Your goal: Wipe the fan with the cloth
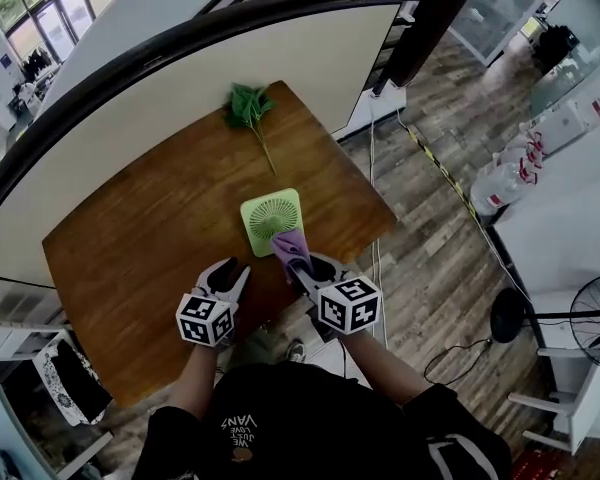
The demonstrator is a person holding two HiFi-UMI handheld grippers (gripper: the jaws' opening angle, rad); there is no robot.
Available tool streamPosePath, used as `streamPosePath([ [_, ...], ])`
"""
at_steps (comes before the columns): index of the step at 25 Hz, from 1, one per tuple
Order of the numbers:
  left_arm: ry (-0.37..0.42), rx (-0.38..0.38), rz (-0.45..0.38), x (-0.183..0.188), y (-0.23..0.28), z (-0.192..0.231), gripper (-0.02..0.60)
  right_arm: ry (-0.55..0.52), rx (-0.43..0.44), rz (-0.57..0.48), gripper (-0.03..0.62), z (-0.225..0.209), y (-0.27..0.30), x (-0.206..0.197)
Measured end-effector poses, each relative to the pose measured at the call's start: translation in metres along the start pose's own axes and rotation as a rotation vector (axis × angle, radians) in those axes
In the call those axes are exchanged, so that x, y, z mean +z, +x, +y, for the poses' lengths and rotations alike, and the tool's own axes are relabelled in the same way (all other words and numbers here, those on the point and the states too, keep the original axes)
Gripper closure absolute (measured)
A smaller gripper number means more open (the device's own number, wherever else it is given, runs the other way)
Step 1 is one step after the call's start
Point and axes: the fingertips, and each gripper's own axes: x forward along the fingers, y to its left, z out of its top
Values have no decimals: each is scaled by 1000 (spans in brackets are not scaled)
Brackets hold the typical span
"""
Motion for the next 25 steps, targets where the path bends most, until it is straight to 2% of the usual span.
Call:
streamPosePath([
  [12, -7, -103, 100, -10, 59, 18, 430, -52, 115, 52, 494, 15, 62, 23],
  [17, -28, -115, 116, -13, 70, 24, 430, -33, 138, 74, 494, 15, 79, 26],
  [22, -29, -158, 116, -12, 72, 19, 491, -4, 133, 90, 494, 9, 88, 24],
  [25, -35, -165, 118, -12, 71, 17, 497, 9, 120, 87, 494, 4, 88, 25],
])
